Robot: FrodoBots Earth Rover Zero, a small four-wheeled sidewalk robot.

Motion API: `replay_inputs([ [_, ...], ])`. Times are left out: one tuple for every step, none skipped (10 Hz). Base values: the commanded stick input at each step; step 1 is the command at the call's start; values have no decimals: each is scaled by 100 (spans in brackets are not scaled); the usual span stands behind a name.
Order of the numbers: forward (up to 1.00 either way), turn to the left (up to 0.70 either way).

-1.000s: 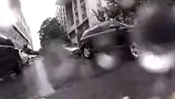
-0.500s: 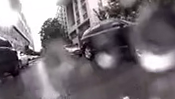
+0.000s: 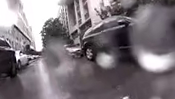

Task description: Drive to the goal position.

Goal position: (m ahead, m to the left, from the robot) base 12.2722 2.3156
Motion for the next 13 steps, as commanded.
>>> replay_inputs([
  [70,0],
  [70,0],
  [70,0],
  [70,0],
  [70,3],
  [70,14],
  [70,14],
  [70,14],
  [70,14],
  [70,7],
  [70,0],
  [70,0],
  [70,0],
])
